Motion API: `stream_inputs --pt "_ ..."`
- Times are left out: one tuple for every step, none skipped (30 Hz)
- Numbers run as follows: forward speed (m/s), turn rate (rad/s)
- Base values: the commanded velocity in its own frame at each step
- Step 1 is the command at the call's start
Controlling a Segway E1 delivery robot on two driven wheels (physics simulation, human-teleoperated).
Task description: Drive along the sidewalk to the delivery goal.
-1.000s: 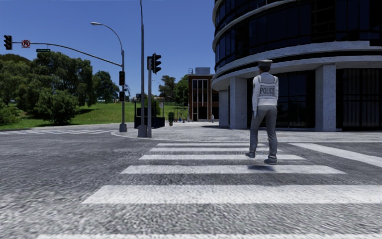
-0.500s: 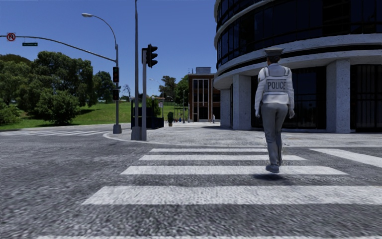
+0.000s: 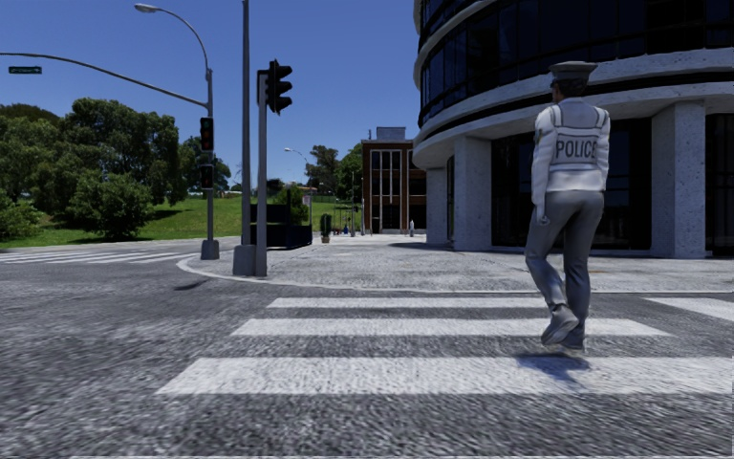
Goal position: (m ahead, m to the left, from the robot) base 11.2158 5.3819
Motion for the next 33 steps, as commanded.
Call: stream_inputs --pt "2.00 0.00" --pt "2.00 0.00" --pt "2.00 0.00" --pt "2.00 0.00" --pt "2.00 0.00" --pt "2.00 0.00" --pt "2.00 0.00" --pt "2.00 0.00" --pt "2.00 0.00" --pt "2.00 0.00" --pt "2.00 0.00" --pt "2.00 0.00" --pt "2.00 0.00" --pt "2.00 0.00" --pt "2.00 0.00" --pt "2.00 0.00" --pt "2.00 0.00" --pt "2.00 0.00" --pt "2.00 0.00" --pt "2.00 0.00" --pt "2.00 0.00" --pt "2.00 0.00" --pt "2.00 0.00" --pt "2.00 0.00" --pt "2.00 0.00" --pt "2.00 0.00" --pt "2.00 0.00" --pt "2.00 0.00" --pt "2.00 0.00" --pt "2.00 0.00" --pt "2.00 0.00" --pt "2.00 0.00" --pt "2.00 0.02"
